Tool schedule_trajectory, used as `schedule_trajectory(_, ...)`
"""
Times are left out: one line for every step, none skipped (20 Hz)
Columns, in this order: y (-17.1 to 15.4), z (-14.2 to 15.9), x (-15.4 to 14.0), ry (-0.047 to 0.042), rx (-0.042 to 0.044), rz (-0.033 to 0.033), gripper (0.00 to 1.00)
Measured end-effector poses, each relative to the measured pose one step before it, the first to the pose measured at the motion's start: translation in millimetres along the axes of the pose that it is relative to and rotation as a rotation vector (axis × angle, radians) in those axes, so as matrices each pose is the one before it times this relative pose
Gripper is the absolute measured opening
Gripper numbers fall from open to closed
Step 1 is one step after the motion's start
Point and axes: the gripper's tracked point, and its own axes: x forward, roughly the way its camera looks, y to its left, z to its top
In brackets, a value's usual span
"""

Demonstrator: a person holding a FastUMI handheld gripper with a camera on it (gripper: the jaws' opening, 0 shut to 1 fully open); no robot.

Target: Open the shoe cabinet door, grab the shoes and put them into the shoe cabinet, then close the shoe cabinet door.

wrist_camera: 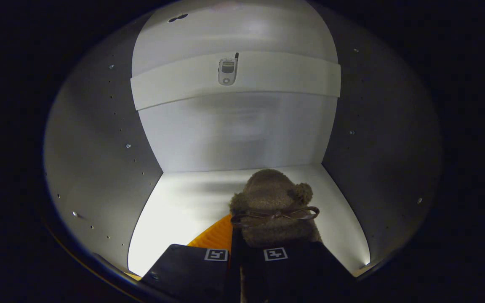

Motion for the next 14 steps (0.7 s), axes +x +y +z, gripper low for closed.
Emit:
schedule_trajectory(0.66,0.09,-2.77,0.00777,0.00798,0.00218,0.17)
schedule_trajectory(0.06,-0.83,-5.12,0.00793,0.00346,0.00330,0.22)
schedule_trajectory(0.71,-1.18,-4.44,0.00434,-0.00240,0.00705,0.29)
schedule_trajectory(0.43,-0.58,-4.70,-0.00029,-0.00041,0.00337,0.35)
schedule_trajectory(1.41,0.01,-6.25,-0.00123,-0.00153,0.00709,0.38)
schedule_trajectory(-0.43,0.57,-6.32,-0.00767,-0.00535,-0.00032,0.41)
schedule_trajectory(0.38,0.23,-7.72,-0.00956,-0.00590,0.00105,0.43)
schedule_trajectory(1.11,-0.91,-7.08,-0.00266,-0.00493,0.00362,0.54)
schedule_trajectory(0.48,0.40,-8.28,-0.01150,-0.00396,0.00109,0.65)
schedule_trajectory(0.55,2.34,-8.70,-0.01860,-0.00277,0.00063,0.76)
schedule_trajectory(1.12,3.55,-8.86,-0.02540,0.00016,0.00093,0.79)
schedule_trajectory(1.07,4.87,-9.29,-0.02675,0.00027,0.00193,0.83)
schedule_trajectory(2.86,5.41,-10.41,-0.03020,0.00246,0.00620,0.85)
schedule_trajectory(2.23,6.67,-10.78,-0.02794,-0.00190,0.00466,0.95)
